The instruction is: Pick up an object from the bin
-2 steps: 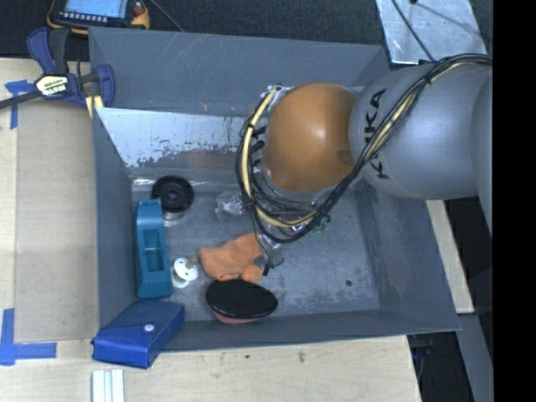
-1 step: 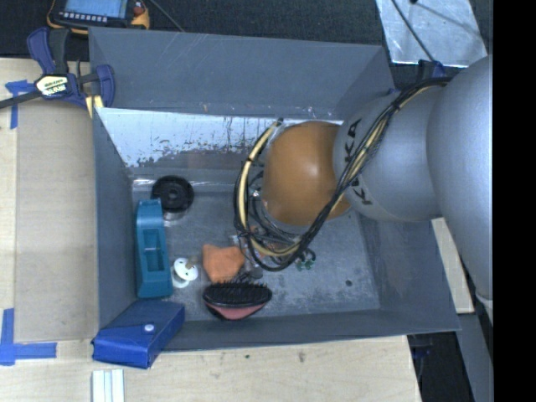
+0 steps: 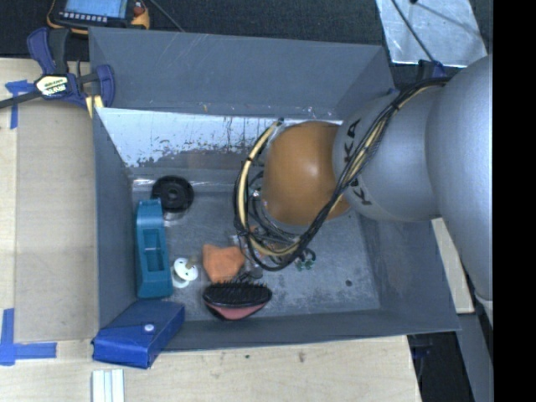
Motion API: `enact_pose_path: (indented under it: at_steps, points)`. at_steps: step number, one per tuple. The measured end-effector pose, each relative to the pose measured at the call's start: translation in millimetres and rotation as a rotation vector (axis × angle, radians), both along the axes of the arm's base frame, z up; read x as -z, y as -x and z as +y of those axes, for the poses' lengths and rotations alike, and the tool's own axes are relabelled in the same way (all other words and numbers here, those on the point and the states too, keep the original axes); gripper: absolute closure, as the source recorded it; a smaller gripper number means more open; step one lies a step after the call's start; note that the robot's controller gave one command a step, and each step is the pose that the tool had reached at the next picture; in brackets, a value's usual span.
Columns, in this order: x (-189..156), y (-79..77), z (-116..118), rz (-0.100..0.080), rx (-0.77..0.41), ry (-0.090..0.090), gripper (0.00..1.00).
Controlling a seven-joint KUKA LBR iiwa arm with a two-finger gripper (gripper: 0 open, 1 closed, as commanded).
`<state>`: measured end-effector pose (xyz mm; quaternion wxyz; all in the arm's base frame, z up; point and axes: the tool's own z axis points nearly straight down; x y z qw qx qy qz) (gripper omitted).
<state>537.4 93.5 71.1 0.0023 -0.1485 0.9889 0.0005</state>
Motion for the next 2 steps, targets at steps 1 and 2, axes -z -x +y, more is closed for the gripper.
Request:
enact_pose_path:
  at_steps: [1,2]
  points:
    - [0,0.0,0,0.000,0.000,0.000,1.00]
    - [-159,-54.4,-12,-0.003,0.001,0.001,1.00]
